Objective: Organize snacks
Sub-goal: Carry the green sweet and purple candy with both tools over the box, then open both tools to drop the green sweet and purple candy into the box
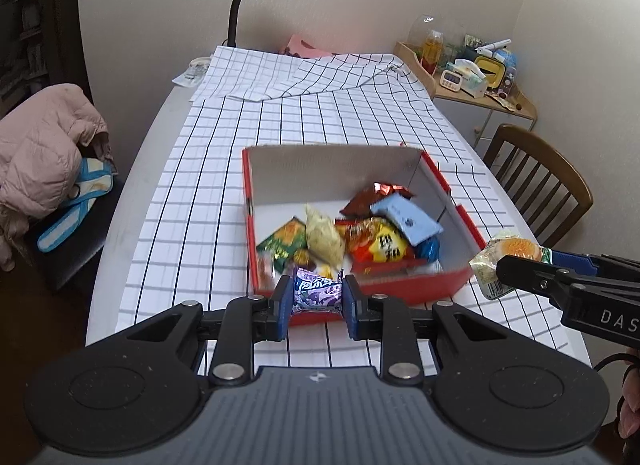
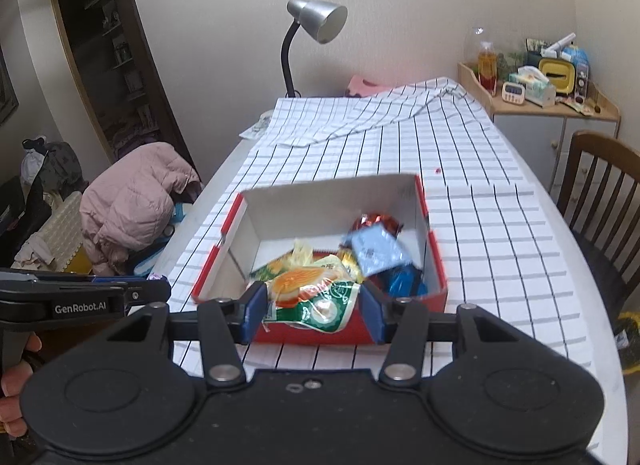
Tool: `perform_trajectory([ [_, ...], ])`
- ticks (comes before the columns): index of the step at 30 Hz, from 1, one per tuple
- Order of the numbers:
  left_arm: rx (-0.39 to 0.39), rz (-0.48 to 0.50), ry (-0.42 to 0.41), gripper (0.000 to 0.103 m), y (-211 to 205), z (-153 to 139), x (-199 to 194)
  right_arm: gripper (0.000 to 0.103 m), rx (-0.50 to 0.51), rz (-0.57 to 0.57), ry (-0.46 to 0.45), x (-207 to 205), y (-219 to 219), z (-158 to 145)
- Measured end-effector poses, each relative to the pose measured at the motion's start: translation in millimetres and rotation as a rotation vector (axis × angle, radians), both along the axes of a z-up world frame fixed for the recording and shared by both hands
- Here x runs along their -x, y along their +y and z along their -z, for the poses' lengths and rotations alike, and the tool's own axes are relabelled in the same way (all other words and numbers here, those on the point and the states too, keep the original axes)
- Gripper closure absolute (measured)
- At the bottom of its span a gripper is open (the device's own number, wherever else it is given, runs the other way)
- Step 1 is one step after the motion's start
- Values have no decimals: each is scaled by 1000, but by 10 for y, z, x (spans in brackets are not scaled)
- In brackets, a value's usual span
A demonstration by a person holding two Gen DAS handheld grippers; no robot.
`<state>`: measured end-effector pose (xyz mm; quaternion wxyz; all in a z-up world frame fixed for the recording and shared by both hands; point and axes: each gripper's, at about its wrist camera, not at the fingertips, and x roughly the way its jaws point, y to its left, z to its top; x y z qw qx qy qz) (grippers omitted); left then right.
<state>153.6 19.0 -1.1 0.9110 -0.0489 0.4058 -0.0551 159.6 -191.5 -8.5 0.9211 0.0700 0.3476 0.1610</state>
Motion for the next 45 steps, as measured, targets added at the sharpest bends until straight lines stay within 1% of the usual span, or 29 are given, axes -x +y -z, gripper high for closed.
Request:
perform_trajectory([
  [6,-2,-20,22,77,-59,1,-374,53,4,-13,-9,-389,-31,-32],
  [10,-17,-37,51,77,-102,63,-621,53,0,-43,18,-692,-21,0],
  [14,-26,-49,85,77,-120,149,-851,53,16,-87,35,-983,45,69],
  [19,-45,-66,128,77,-155,300,-1120,53,38,-121,64,-1335,138,199],
  [26,-76,-69,198,78,-223,578,-1396,53,83,-155,131,-1759,266,477],
  [35,-104,-41,268,77,-309,897,-1602,53,153,-205,190,-2030,461,759],
  [45,-148,1,324,77,-448,1148,-1677,53,221,-249,221,-2132,643,936],
])
